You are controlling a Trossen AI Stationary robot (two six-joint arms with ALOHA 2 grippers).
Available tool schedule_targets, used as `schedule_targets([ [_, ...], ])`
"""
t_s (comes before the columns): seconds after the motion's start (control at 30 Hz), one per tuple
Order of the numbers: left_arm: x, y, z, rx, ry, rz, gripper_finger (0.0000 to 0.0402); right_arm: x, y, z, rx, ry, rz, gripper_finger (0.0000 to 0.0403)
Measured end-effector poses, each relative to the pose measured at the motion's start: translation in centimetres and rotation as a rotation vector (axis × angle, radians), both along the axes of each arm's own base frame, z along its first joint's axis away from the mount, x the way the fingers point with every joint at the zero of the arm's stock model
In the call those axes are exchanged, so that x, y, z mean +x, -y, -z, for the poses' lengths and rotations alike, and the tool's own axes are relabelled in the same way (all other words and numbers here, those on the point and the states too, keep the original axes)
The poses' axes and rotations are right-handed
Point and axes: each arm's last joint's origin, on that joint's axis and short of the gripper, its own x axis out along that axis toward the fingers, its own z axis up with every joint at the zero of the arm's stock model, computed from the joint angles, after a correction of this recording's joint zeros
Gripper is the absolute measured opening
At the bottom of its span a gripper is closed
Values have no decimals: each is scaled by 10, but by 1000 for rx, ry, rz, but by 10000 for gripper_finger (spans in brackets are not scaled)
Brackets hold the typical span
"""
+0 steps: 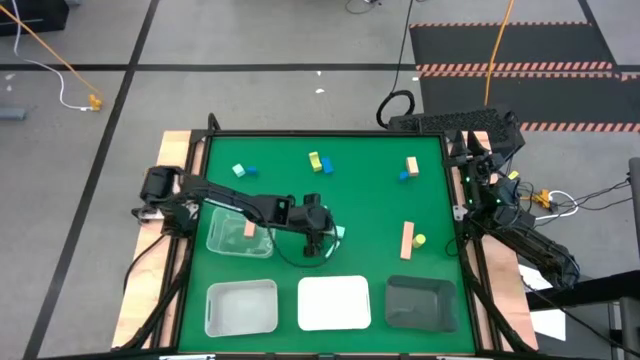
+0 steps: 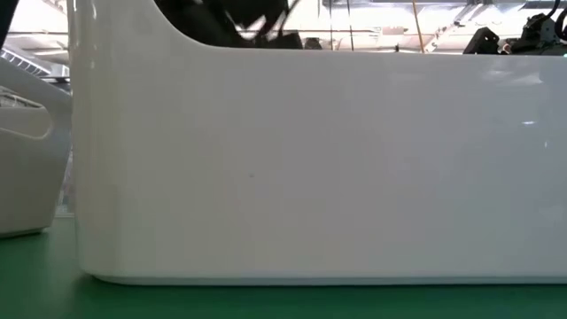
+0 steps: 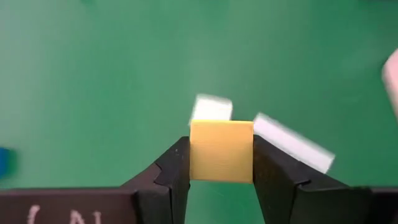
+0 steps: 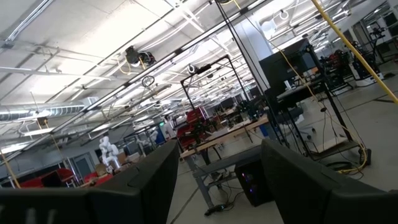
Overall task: Sort & place blocks by color
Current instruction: Put the bottom left green block into the gray bin
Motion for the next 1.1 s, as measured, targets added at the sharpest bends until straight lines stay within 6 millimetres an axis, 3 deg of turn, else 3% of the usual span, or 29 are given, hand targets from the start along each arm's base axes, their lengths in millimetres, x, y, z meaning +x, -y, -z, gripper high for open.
schedule_targets([
  [0.33, -34, -3, -92, -22, 299, -17, 138, 0, 0, 0, -1, 1, -1, 223],
  [0.5, -51, 14, -129, -72, 475, 35, 139, 0, 0, 0, -1, 1, 0, 223],
  [0.67, -65, 32, -136, -53, 457, 85, 139, 0, 0, 0, -1, 1, 0, 223],
  [0.87, -83, 40, -129, -204, 299, -13, 140, 0, 0, 0, 0, 0, 0, 223],
  [1.1, -116, 85, -112, -385, 34, -70, 140, 0, 0, 0, -1, 1, 0, 223],
])
